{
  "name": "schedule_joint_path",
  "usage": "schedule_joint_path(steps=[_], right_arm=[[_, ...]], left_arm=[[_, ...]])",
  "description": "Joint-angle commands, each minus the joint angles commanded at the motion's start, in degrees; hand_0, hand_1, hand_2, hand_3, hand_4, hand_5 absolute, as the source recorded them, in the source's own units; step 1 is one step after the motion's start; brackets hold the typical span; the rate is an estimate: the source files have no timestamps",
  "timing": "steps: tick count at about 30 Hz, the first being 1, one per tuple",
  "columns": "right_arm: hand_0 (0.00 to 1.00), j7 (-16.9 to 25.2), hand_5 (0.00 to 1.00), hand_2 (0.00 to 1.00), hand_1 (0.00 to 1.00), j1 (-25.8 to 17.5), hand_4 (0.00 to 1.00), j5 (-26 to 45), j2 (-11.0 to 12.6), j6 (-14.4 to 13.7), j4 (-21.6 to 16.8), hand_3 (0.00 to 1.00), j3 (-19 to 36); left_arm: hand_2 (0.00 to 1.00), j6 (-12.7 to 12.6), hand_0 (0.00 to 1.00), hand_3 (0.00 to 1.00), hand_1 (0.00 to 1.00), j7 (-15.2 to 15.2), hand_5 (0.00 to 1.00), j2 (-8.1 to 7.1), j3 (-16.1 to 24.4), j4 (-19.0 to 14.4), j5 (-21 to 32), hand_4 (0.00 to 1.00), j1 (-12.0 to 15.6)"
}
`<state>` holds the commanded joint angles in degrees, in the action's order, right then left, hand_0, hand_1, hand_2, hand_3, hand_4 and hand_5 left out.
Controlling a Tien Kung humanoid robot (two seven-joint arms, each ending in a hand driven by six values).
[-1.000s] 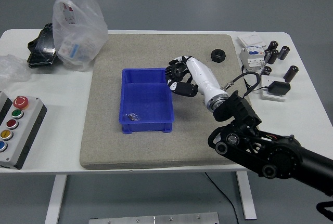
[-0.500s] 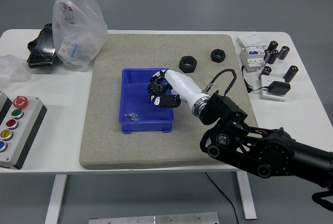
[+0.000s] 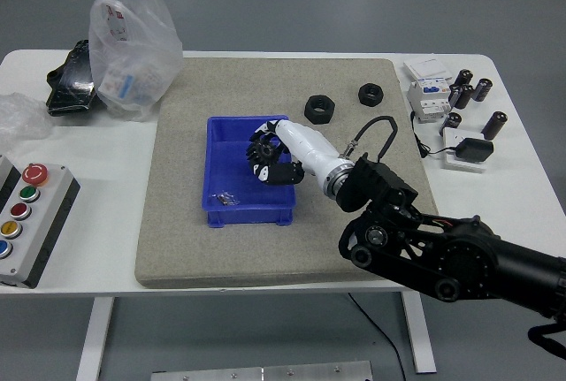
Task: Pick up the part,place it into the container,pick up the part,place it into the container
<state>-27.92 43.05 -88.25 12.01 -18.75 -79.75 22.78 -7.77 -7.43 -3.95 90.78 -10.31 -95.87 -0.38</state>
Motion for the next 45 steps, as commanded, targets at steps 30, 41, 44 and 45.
schedule_joint_path(steps=[30,41,44,45], right_arm=[[0.644,-3.24,0.117,0.85,0.731,-1.27,0.743,-3.51,0.18,1.58,-0.41,0.853,2.63],[0.596,-9.06,0.15,0.812,0.713,-7.82,0.752,-18.62,5.7,10.17,-0.52,0.833,13.41],[0.53,-9.06,0.182,0.807,0.71,-8.67,0.768,-19.6,5.97,12.74,0.92,0.833,13.33],[0.53,-9.06,0.182,0.807,0.71,-8.74,0.768,-19.49,5.82,12.97,1.52,0.833,13.09]], left_arm=[[0.436,0.18,0.625,0.618,0.548,-0.01,0.356,-0.04,0.02,0.0,-0.07,0.689,0.05],[0.436,0.09,0.625,0.618,0.548,-0.05,0.36,0.16,0.31,0.0,-0.26,0.683,0.3],[0.436,0.06,0.625,0.617,0.548,0.02,0.361,0.1,0.31,0.0,-0.28,0.683,0.23],[0.436,0.07,0.625,0.617,0.548,0.04,0.361,0.09,0.28,0.0,-0.27,0.683,0.18]])
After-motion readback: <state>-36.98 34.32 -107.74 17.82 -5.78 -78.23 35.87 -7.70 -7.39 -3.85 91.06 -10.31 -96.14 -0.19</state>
